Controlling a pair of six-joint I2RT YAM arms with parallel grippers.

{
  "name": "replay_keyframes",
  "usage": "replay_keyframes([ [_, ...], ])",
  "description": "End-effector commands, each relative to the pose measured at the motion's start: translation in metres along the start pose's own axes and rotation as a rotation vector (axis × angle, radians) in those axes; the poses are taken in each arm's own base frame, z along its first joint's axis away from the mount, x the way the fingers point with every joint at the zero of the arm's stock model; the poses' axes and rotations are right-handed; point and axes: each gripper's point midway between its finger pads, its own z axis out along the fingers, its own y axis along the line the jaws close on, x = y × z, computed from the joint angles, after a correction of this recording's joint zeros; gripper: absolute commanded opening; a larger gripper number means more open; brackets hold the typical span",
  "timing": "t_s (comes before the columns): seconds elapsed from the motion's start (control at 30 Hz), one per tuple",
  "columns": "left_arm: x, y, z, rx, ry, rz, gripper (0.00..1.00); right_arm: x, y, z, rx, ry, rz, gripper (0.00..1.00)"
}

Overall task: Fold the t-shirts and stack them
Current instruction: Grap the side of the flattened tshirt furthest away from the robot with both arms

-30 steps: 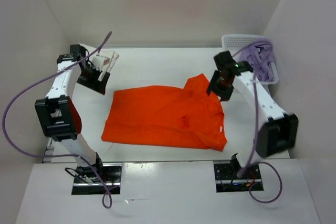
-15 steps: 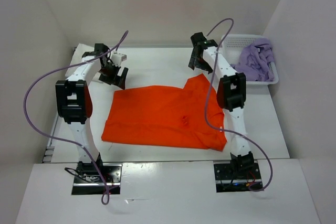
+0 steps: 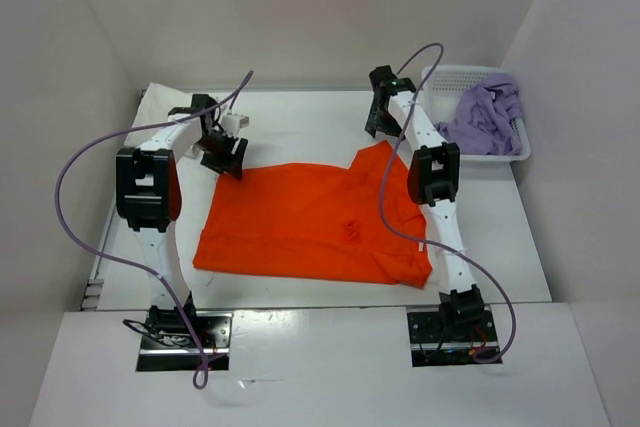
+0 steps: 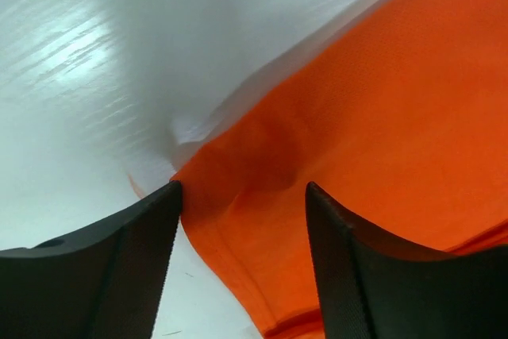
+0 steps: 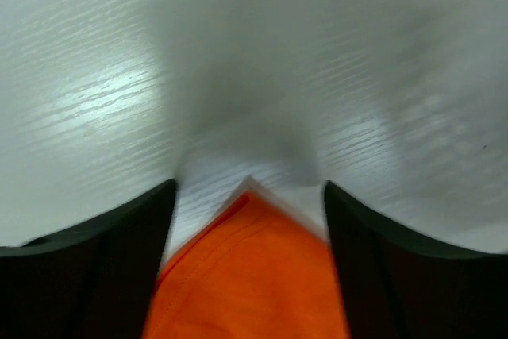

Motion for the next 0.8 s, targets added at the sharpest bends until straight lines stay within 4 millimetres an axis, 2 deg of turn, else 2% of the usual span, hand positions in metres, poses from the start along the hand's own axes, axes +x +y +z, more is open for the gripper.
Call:
replay_keyframes([
  [0.0,0.007,-0.010,0.009,0.048,0.017,-0.004,0.69,0.032,0.007,0.006,0.007,0.089,-0.074,0.72],
  [0.07,0.006,-0.013,0.010,0.051,0.019,0.013,0.62,0.036,0.007,0.010,0.012,0.098,-0.077,0.54],
  [0.1,0.005,-0.015,0.010,0.063,0.015,0.013,0.56,0.034,0.009,0.006,-0.002,0.097,-0.074,0.33],
  [0.2,0.006,-0.024,0.006,0.074,0.009,0.037,0.47,0.032,0.011,-0.010,-0.038,0.104,-0.069,0.00],
  [0.27,0.009,-0.026,0.006,0.067,0.019,0.055,0.32,0.025,0.008,-0.028,-0.049,0.086,-0.063,0.00],
  [0.3,0.002,-0.024,-0.002,0.046,-0.009,0.079,0.24,0.023,0.007,-0.035,-0.053,0.079,-0.072,0.00],
  [0.33,0.006,-0.023,-0.003,0.038,-0.001,0.086,0.16,0.022,0.007,-0.042,-0.067,0.079,-0.070,0.00],
  [0.37,0.008,-0.028,-0.004,0.041,0.000,0.095,0.06,0.019,0.006,-0.057,-0.085,0.073,-0.066,0.00],
  [0.4,0.007,-0.028,-0.006,0.038,-0.009,0.112,0.01,0.017,0.007,-0.064,-0.104,0.065,-0.061,0.00],
  [0.47,0.010,-0.029,-0.009,0.038,-0.009,0.125,0.00,0.026,0.005,-0.072,-0.123,0.091,-0.064,0.00],
  [0.5,0.014,-0.031,-0.012,0.038,-0.010,0.151,0.00,0.021,0.002,-0.090,-0.144,0.074,-0.067,0.00],
  [0.53,0.016,-0.034,-0.014,0.049,-0.014,0.161,0.00,0.017,0.004,-0.098,-0.167,0.052,-0.060,0.00],
  [0.57,0.020,-0.036,-0.017,0.051,-0.009,0.169,0.00,0.034,0.004,-0.098,-0.169,0.084,-0.078,0.00],
  [0.6,0.017,-0.044,-0.028,0.056,-0.036,0.199,0.00,0.026,0.002,-0.123,-0.207,0.043,-0.066,0.00],
  [0.63,0.026,-0.046,-0.030,0.062,-0.023,0.218,0.00,0.024,0.006,-0.132,-0.231,0.010,-0.067,0.00],
  [0.67,0.027,-0.052,-0.043,0.067,-0.039,0.239,0.00,0.040,0.001,-0.128,-0.224,0.046,-0.061,0.00],
  [0.7,0.030,-0.059,-0.047,0.071,-0.039,0.263,0.00,0.039,0.000,-0.149,-0.250,0.011,-0.062,0.00],
  [0.73,0.041,-0.059,-0.048,0.069,-0.015,0.280,0.00,0.056,-0.001,-0.145,-0.245,0.032,-0.068,0.00],
  [0.77,0.044,-0.065,-0.056,0.057,-0.018,0.312,0.00,0.064,-0.001,-0.148,-0.249,0.034,-0.064,0.00],
])
